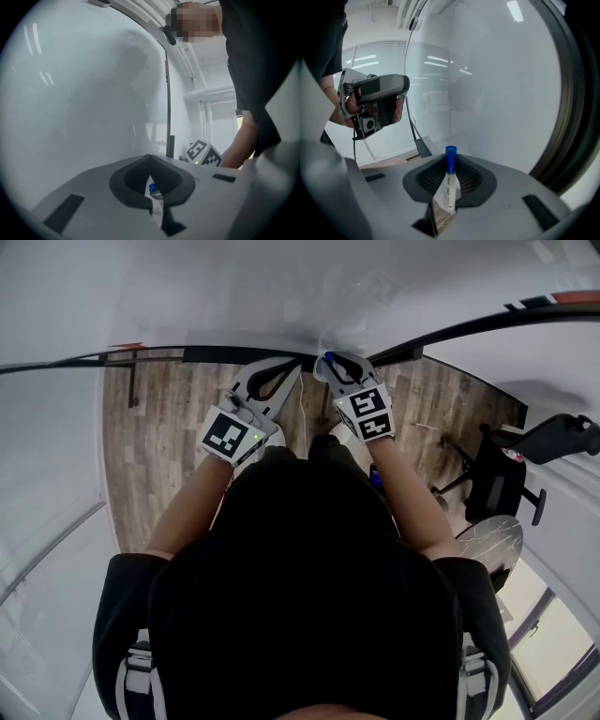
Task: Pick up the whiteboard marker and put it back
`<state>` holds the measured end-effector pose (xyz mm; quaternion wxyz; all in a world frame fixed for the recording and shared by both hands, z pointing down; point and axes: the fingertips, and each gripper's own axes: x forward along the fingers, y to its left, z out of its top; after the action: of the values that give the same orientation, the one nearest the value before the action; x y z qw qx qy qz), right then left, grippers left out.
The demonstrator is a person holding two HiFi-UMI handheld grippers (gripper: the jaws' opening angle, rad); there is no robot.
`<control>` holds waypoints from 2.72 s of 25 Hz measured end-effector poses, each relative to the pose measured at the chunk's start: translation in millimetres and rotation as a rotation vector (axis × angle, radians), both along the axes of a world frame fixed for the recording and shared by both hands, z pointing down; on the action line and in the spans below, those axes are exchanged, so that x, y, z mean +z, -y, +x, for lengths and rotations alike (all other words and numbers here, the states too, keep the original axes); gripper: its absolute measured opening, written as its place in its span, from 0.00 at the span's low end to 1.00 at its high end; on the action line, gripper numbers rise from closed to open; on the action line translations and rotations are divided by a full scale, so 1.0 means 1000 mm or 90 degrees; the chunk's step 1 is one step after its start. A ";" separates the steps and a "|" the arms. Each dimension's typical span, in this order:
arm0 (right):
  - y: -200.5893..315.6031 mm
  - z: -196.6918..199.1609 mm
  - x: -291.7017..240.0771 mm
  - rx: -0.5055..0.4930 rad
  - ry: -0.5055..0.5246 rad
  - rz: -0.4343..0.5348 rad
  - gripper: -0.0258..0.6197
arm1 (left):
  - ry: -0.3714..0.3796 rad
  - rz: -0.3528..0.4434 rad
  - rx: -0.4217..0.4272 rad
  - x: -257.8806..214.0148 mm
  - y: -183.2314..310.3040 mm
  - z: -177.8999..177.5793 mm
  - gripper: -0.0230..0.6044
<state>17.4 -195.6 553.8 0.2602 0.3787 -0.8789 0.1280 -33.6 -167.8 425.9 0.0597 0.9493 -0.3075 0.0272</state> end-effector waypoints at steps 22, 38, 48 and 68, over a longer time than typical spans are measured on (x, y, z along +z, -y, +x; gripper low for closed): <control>-0.026 0.013 -0.115 -0.023 0.118 0.111 0.13 | 0.022 0.026 0.008 -0.025 -0.016 0.017 0.04; -0.054 0.017 -0.199 -0.062 0.177 0.171 0.13 | 0.010 0.071 0.022 -0.076 -0.028 0.026 0.04; -0.069 0.017 -0.226 -0.066 0.181 0.194 0.13 | 0.015 0.075 0.036 -0.090 -0.037 0.025 0.04; -0.065 0.016 -0.230 -0.053 0.188 0.202 0.13 | -0.003 0.084 0.047 -0.099 -0.037 0.032 0.04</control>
<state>33.4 -130.7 323.5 0.0706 0.3554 -0.9315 0.0318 -1.9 -130.8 326.9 -0.0034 0.9619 -0.2733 0.0069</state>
